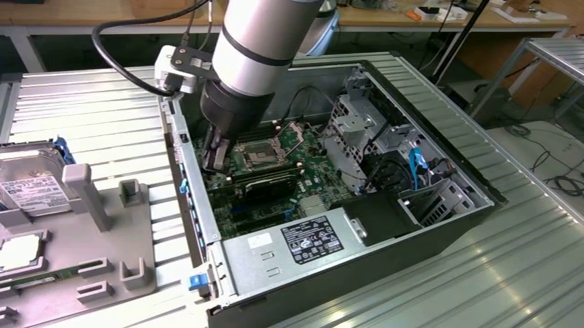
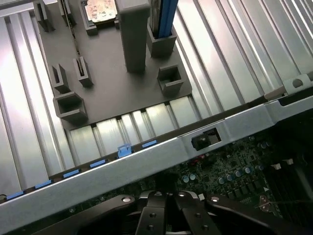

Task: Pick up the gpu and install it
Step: 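Press down on the gpu until it lock into place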

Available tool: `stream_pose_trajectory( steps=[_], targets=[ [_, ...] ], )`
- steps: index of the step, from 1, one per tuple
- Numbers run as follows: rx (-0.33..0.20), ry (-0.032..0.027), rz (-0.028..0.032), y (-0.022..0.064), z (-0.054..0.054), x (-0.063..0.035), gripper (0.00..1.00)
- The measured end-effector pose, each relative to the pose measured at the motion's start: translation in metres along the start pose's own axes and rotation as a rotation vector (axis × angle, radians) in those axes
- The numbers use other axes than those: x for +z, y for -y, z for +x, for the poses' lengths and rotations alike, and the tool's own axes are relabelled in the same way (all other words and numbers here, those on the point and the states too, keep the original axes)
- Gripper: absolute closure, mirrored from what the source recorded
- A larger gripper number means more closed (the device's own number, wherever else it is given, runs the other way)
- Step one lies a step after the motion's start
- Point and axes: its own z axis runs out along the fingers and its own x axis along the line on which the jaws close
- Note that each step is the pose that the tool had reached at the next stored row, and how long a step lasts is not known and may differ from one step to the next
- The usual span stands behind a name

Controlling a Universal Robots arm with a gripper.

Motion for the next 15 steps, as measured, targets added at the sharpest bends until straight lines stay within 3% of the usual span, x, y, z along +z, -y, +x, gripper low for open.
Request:
stream_pose_trajectory(
  steps=[1,5,6,7,10,15],
  targets=[
    [0.002,-0.0083,0.0004,0.0001,0.0,0.0001,0.89],
    [0.003,-0.0107,0.0008,-0.0001,0.0,0.0,0.89],
    [0.006,-0.0271,0.0043,-0.0001,0.0,0.0,0.89],
    [0.007,-0.0318,0.0059,0.0,0.0001,0.0,0.89],
    [0.007,-0.032,0.006,-0.0001,0.0001,0.0,0.89],
    [0.005,-0.0251,0.0034,-0.0001,-0.0001,0.0001,0.89]
  ],
)
